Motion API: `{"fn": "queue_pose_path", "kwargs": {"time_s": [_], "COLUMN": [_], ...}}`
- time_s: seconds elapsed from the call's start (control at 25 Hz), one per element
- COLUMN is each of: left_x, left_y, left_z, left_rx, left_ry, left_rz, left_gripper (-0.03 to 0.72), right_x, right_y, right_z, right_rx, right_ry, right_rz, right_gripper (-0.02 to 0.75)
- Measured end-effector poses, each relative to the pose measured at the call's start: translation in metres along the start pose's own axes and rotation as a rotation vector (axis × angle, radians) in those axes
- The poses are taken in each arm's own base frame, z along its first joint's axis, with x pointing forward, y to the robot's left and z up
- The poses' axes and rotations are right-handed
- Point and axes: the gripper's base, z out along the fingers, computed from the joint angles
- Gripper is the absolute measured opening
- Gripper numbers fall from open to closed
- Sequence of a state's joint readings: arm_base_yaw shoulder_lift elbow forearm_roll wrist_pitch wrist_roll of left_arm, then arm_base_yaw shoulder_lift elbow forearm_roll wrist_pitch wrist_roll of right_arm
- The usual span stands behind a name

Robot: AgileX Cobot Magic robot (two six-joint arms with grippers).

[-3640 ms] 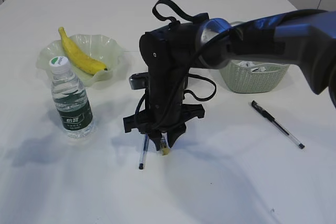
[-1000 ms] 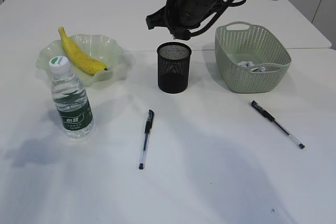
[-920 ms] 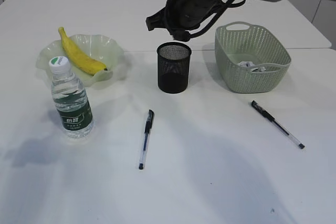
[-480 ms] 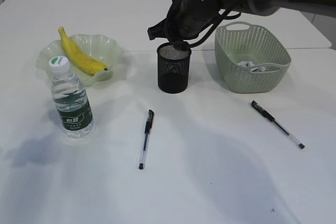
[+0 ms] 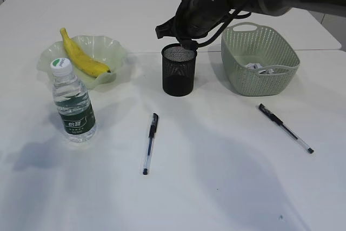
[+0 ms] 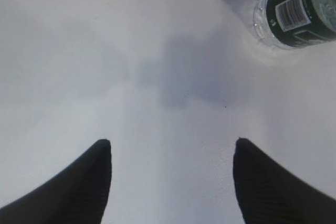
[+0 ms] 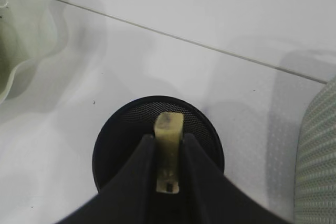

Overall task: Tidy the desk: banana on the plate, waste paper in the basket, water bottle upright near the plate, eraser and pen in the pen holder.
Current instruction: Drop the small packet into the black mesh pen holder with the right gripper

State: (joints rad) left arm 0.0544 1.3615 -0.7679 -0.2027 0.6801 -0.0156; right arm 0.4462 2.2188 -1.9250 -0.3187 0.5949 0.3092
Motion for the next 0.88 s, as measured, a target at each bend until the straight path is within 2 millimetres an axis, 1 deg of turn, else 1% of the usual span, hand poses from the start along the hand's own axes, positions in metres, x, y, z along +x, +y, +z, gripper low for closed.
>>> {"fn": "queue_pose_path", "kwargs": {"time_s": [0.08, 0.32, 0.48, 0.6, 0.76, 0.88], "left_x": [0.000, -0.001, -0.001, -0.001, -0.001, -0.001], "left_y": [0.000, 0.000, 0.000, 0.000, 0.000, 0.000], "left_z": [0.000, 0.000, 0.000, 0.000, 0.000, 0.000], "left_rx": [0.000, -0.001, -0.001, -0.001, -0.001, -0.001], "left_ry": [-0.004, -0.007, -0.007, -0.007, -0.008, -0.010], "left_rz": [0.000, 0.001, 0.001, 0.001, 0.001, 0.001], "left_gripper": [0.510, 0.510, 0.510, 0.510, 0.510, 0.510], "right_x": [0.000, -0.001, 0.000, 0.003, 0.004, -0.001], "right_y": [0.000, 0.000, 0.000, -0.002, -0.009, -0.015], "right_z": [0.000, 0.000, 0.000, -0.004, -0.024, -0.049], "right_rx": [0.000, -0.002, 0.001, 0.021, 0.062, 0.087], "right_ry": [-0.002, -0.009, 0.001, 0.057, 0.165, 0.214], "right_rz": [0.000, 0.000, 0.000, 0.002, 0.016, 0.031], "right_gripper": [0.120, 0.248, 0.263, 0.263, 0.263, 0.263]}}
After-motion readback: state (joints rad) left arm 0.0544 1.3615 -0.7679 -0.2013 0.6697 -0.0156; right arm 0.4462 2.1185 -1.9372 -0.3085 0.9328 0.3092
